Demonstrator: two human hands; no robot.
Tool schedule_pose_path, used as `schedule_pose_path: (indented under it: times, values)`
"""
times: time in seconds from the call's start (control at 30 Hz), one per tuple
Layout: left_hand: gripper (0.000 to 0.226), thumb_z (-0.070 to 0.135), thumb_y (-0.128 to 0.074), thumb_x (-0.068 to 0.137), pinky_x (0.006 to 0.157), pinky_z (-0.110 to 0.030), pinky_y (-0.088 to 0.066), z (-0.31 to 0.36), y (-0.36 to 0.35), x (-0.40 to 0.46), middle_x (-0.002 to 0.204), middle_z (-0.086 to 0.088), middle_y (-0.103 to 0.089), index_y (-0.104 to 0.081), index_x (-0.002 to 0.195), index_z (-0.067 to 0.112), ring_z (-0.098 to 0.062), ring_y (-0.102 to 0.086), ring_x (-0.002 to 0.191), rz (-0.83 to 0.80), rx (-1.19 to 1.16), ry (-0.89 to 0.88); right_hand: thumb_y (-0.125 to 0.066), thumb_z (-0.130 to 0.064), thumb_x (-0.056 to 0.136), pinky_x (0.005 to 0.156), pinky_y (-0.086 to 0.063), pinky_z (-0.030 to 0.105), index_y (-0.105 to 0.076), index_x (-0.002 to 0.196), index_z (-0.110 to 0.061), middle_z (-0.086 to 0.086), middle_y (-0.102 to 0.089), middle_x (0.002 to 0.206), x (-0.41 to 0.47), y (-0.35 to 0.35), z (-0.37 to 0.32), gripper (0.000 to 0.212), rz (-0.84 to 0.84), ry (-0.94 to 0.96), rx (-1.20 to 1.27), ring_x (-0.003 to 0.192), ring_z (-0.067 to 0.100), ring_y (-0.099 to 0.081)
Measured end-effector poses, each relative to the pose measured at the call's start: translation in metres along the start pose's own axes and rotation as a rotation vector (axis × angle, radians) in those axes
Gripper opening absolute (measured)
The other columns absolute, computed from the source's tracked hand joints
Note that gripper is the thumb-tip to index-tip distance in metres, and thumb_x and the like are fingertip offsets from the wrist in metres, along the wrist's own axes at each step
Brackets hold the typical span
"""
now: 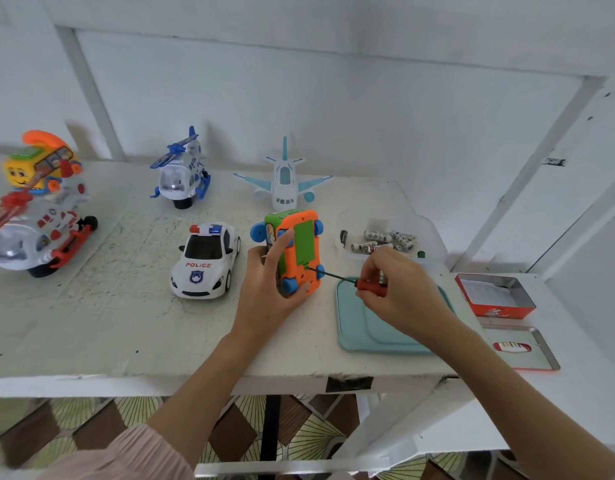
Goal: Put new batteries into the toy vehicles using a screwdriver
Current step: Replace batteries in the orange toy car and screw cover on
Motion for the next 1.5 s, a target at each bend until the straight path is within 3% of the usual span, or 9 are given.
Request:
schedule_pose_path:
  times: [0.17,0.33,0.53,0.87,1.03,1.23,1.33,1.4,1.5]
  values:
    - [0.078,0.035,-0.068,0.074,0.076,-0.001,-0.038,0.0,0.0,0.0,0.12,-0.01,-0.041,-0.023,0.138,0.038,-0.002,-0.044,0.101,0.002,0.037,0.003,-0.064,-0.027,0.084,0.057,-0.047,0.032,-0.061,0.084,-0.011,-0.004,-0.057,0.085,-0.001,0.002,-0.001,0.016,0.027,0.025,-0.122,0.07,0.018,-0.056]
    - [0.079,0.03,-0.069,0.074,0.078,-0.001,-0.037,-0.001,-0.001,0.0,0.12,-0.008,-0.04,-0.023,0.138,0.039,0.012,-0.041,0.103,-0.007,0.029,0.008,-0.042,-0.039,0.095,0.068,-0.042,0.031,-0.062,0.092,-0.011,-0.002,-0.058,0.092,0.002,-0.009,0.006,0.034,-0.116,-0.035,-0.187,0.081,0.017,-0.055]
    - [0.084,0.014,-0.079,0.075,0.078,-0.007,-0.041,0.002,-0.002,-0.001,0.118,-0.011,-0.042,-0.026,0.135,0.039,-0.005,-0.047,0.099,-0.016,0.044,-0.02,-0.066,-0.032,0.082,0.071,-0.049,0.032,-0.051,0.093,-0.014,-0.008,-0.051,0.088,-0.001,-0.005,0.006,0.026,-0.077,-0.064,-0.068,0.079,0.015,-0.056]
    - [0.078,0.027,-0.074,0.074,0.077,-0.004,-0.038,0.002,-0.001,0.001,0.119,-0.012,-0.042,-0.025,0.135,0.038,-0.008,-0.046,0.1,0.01,0.05,-0.012,-0.04,-0.047,0.094,0.066,-0.047,0.03,-0.061,0.084,-0.012,-0.002,-0.063,0.075,0.004,-0.013,0.008,0.042,-0.167,-0.096,-0.216,0.072,0.017,-0.057]
    - [0.077,0.041,-0.067,0.073,0.081,-0.002,-0.04,0.005,0.003,0.011,0.121,-0.004,-0.035,-0.024,0.138,0.039,0.014,-0.04,0.109,0.04,-0.006,-0.01,-0.038,-0.043,0.095,0.067,-0.05,0.038,-0.059,0.077,-0.007,0.004,-0.065,0.066,0.005,-0.016,0.013,0.046,-0.179,-0.135,-0.072,0.065,0.02,-0.058]
    - [0.079,0.029,-0.07,0.077,0.088,-0.03,-0.052,0.026,0.053,0.044,0.122,0.008,-0.028,-0.023,0.14,0.035,0.014,-0.034,0.114,0.223,-0.011,-0.085,-0.049,-0.024,0.093,0.059,-0.04,0.025,-0.059,0.087,-0.014,-0.017,-0.049,0.066,0.013,0.0,0.009,0.015,0.076,-0.032,0.145,0.063,0.004,-0.049]
    - [0.076,0.033,-0.069,0.078,0.088,-0.035,-0.053,0.033,0.084,0.057,0.123,0.013,-0.029,-0.025,0.141,0.034,0.002,-0.04,0.116,0.289,-0.017,-0.11,-0.053,-0.018,0.092,0.064,-0.034,0.012,-0.059,0.093,-0.015,-0.016,-0.049,0.077,0.02,-0.01,0.006,0.007,0.007,0.051,0.15,0.071,-0.002,-0.046]
    - [0.077,0.035,-0.068,0.077,0.088,-0.028,-0.052,0.036,0.099,0.061,0.123,0.014,-0.032,-0.025,0.141,0.033,-0.001,-0.042,0.117,0.301,-0.001,-0.119,-0.057,-0.017,0.09,0.072,-0.038,0.017,-0.062,0.093,-0.014,-0.014,-0.048,0.083,0.025,-0.026,0.002,0.007,-0.097,0.119,0.104,0.077,0.005,-0.046]
    - [0.081,0.029,-0.072,0.077,0.088,-0.018,-0.049,0.034,0.113,0.061,0.121,0.041,-0.028,-0.023,0.14,0.035,0.005,-0.041,0.116,0.295,0.019,-0.101,-0.06,-0.019,0.088,0.083,-0.042,0.033,-0.066,0.097,-0.015,-0.011,-0.046,0.09,0.031,-0.058,-0.01,0.012,-0.281,0.226,0.03,0.091,0.013,-0.045]
Point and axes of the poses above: each hand's wrist, its own x-axis towards the middle knuckle, its own y-axis out of the back of the hand, z = x × y, the point moved 7 cm from there along x, towards the middle knuckle
